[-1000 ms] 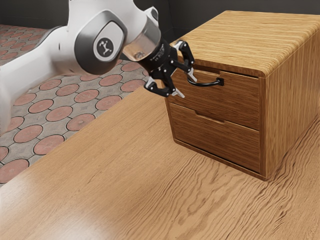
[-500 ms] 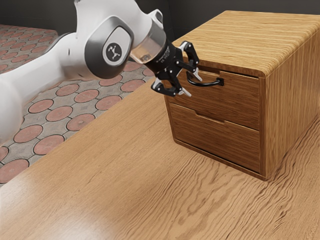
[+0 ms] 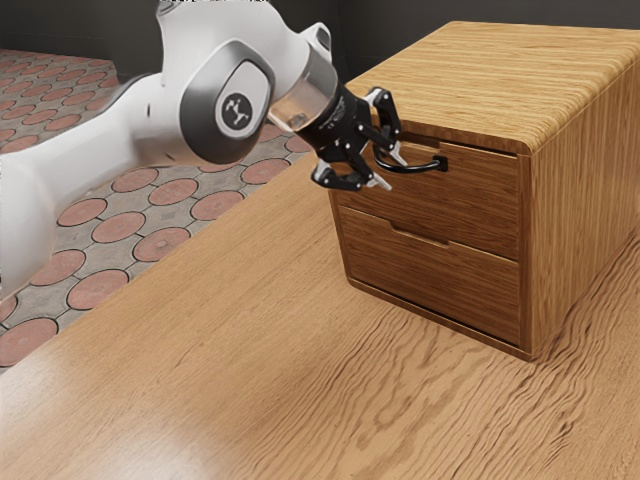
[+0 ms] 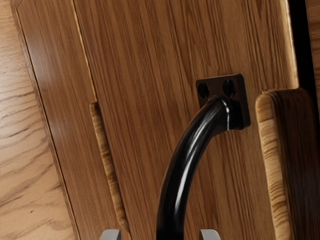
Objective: Pull the drawer handle with one arm to open the drawer
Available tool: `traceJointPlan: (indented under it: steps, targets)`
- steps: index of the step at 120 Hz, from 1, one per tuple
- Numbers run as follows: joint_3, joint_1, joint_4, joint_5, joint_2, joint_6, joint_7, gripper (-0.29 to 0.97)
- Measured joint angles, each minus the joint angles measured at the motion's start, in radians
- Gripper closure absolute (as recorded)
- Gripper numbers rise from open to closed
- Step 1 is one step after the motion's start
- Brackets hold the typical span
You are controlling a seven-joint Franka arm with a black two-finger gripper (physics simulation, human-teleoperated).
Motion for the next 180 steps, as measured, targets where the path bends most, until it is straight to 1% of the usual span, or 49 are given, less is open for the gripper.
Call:
traceJointPlan:
  steps: [64,124,137,180]
  targets:
    - [0.001,0.001,-0.003,-0.004,0.003,0.006,0.015,0.63]
    - [0.0,0.002,-0.062,-0.006,-0.044,0.005,0.023,0.64]
    - [0.001,0.003,-0.069,-0.007,-0.055,0.005,0.023,0.66]
    - [0.0,0.0,-0.121,-0.009,-0.101,0.005,0.025,0.64]
